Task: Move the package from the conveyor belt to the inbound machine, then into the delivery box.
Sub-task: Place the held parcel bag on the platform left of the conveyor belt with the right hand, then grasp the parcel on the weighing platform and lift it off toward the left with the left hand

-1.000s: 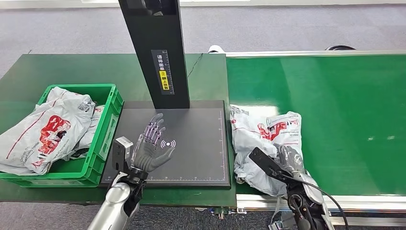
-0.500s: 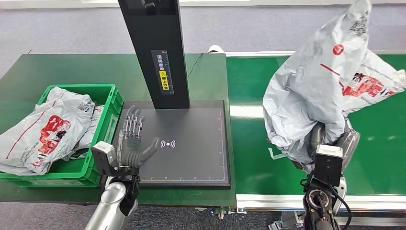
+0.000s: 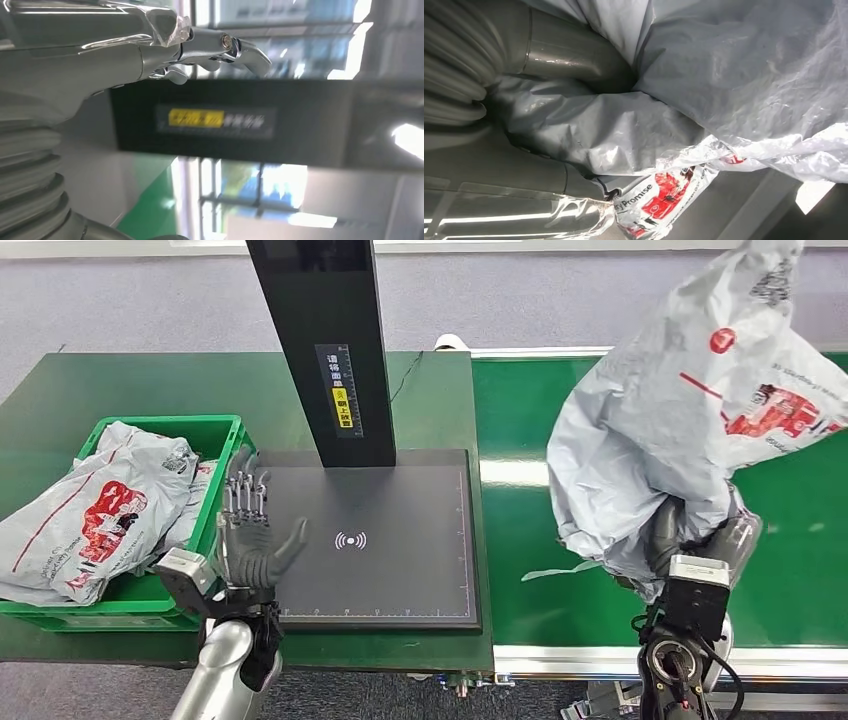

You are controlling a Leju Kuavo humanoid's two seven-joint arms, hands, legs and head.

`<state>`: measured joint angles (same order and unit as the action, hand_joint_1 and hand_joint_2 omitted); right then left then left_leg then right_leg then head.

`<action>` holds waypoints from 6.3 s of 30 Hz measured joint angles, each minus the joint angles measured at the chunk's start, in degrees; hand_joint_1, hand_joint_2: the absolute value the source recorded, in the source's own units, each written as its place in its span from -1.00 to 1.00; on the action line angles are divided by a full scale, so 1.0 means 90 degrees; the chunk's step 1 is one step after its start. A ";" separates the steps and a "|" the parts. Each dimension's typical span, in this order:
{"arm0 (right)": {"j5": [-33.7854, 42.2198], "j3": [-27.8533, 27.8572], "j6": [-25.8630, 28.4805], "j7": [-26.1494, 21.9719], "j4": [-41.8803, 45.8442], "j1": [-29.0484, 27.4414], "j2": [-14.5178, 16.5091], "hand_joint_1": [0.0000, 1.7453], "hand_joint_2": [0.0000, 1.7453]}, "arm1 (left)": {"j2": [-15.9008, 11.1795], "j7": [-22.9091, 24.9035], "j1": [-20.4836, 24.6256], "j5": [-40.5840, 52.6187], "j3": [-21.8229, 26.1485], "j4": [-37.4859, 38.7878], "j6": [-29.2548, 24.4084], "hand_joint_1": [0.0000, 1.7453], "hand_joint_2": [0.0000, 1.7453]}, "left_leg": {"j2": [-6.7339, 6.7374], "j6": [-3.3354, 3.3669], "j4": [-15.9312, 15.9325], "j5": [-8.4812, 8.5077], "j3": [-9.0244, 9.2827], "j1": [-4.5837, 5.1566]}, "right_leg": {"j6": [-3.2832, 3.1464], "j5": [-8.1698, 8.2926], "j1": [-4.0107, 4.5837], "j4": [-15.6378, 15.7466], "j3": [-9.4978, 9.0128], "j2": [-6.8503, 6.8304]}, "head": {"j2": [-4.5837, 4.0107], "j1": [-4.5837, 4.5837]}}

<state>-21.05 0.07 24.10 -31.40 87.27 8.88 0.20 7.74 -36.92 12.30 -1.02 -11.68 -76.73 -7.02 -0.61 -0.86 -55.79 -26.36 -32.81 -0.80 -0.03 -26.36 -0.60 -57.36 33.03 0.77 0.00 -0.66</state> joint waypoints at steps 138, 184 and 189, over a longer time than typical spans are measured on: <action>0.2133 -0.1664 -0.3079 -0.0208 -0.2394 0.1223 -0.0314 -1.00 1.00 | -0.0587 0.2295 0.0295 0.5333 -0.1279 0.0648 -0.0723 -1.00 1.00 | -0.0004 0.0004 -0.0002 0.0005 -0.0012 0.0000 | 0.0000 0.0001 0.0001 -0.0001 0.0013 -0.0011 | 0.0000 0.0001; 0.1459 -0.0542 -0.3381 0.0082 -0.0951 -0.0035 0.0167 -1.00 1.00 | -0.0342 0.2463 0.1079 0.6294 -0.1764 0.2244 -0.0840 1.00 1.00 | -0.0050 0.0034 -0.0001 0.0001 0.0052 0.0028 | 0.0043 -0.0020 -0.0031 0.0003 -0.0071 -0.0067 | 0.0000 -0.0001; 0.1459 -0.0513 -0.3393 0.0084 -0.0857 -0.0072 0.0167 -1.00 1.00 | -0.0383 0.2363 0.0850 0.6240 -0.1542 0.1687 -0.1207 1.00 1.00 | -0.0045 0.0034 -0.0002 0.0001 0.0026 0.0028 | 0.0043 -0.0020 -0.0031 0.0002 -0.0043 -0.0066 | 0.0000 0.0000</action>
<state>-7.91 -4.55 -6.44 -30.64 79.56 8.23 1.70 4.29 -15.65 19.95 55.14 -25.56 -61.55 -17.88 -1.02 -0.55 -55.81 -26.35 -32.57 -0.54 0.36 -26.53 -0.87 -57.34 32.63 0.17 0.00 -0.66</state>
